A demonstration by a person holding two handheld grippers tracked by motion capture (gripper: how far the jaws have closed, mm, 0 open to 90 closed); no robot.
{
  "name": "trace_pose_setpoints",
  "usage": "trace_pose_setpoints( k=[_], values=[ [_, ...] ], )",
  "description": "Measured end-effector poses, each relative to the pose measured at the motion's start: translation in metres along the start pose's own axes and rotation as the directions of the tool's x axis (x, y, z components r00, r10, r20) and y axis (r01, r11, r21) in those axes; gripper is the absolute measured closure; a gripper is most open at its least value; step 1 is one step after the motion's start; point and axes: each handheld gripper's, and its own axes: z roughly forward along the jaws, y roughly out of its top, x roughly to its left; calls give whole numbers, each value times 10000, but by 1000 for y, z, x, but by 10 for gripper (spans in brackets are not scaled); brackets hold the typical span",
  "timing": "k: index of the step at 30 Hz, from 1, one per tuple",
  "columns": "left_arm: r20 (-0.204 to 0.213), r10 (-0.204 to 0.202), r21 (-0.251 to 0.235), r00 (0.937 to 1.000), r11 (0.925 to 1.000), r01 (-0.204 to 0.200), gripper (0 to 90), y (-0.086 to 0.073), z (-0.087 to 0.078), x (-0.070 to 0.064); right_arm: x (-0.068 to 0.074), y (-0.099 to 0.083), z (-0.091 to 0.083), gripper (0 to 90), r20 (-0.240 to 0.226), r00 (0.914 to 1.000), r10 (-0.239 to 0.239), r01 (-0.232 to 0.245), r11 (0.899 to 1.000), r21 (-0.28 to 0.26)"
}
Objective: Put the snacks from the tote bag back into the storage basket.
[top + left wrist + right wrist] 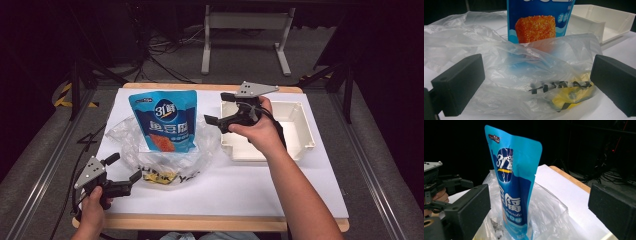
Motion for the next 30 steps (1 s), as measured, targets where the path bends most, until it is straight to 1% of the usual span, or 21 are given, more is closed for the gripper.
trace_pose_setpoints(
  k=[2, 3, 5, 9, 12, 15, 17, 18, 19, 20, 23, 26, 27, 30],
  values=[
    [-9, -23, -2, 10000, 10000, 23, 2, 0, 0, 0, 0, -2, 8, 47, -44, 10000, -12, 12, 10000, -2],
    [-9, -23, -2, 10000, 10000, 23, 2, 0, 0, 0, 0, -2, 8, 47, -44, 10000, -12, 12, 10000, -2],
    [-14, -20, -14, 10000, 10000, 20, 2, 0, 0, 0, 1, -3, 16, 49, -132, 9999, -22, 20, 9999, -137],
    [-9, -5, -44, 10000, 10000, 5, 2, 0, 0, 0, 4, -5, 33, 52, -191, 9995, -236, 231, 9994, -256],
    [5, 6, -67, 10000, 10000, -6, 2, 1, -1, 1, 6, -10, 46, 52, -341, 9991, -243, 238, 9996, -134],
    [14, -30, -92, 10000, 10000, 30, 2, 1, -1, 1, 10, -13, 59, 51, -500, 9981, -348, 348, 9994, -11],
    [16, -20, -96, 10000, 10000, 20, 2, 1, -1, 1, 12, -15, 67, 51, -496, 9978, -449, 453, 9990, 65],
    [16, -20, -96, 10000, 10000, 20, 2, 1, -1, 1, 12, -15, 67, 51, -496, 9978, -449, 453, 9990, 65],
    [7, -38, -143, 10000, 9999, 39, 2, 1, 0, 1, 12, -16, 71, 51, -514, 9975, -486, 493, 9987, 108],
    [8, -44, -169, 10000, 9998, 44, 2, 1, 0, 1, 12, -17, 76, 51, -620, 9972, -419, 432, 9989, 196],
    [31, -65, -149, 10000, 9999, 65, 2, 1, -1, 1, 14, -20, 87, 51, -745, 9963, -434, 458, 9985, 302],
    [49, -14, -114, 10000, 9999, 14, 2, 2, -2, 2, 17, -24, 99, 51, -849, 9948, -560, 597, 9973, 420],
    [42, -26, -177, 10000, 9998, 27, 2, 2, -2, 2, 17, -26, 102, 51, -897, 9942, -592, 635, 9969, 465],
    [65, -25, -99, 10000, 9999, 26, 2, 2, -2, 2, 20, -30, 110, 51, -841, 9935, -769, 816, 9952, 543]
  ],
)
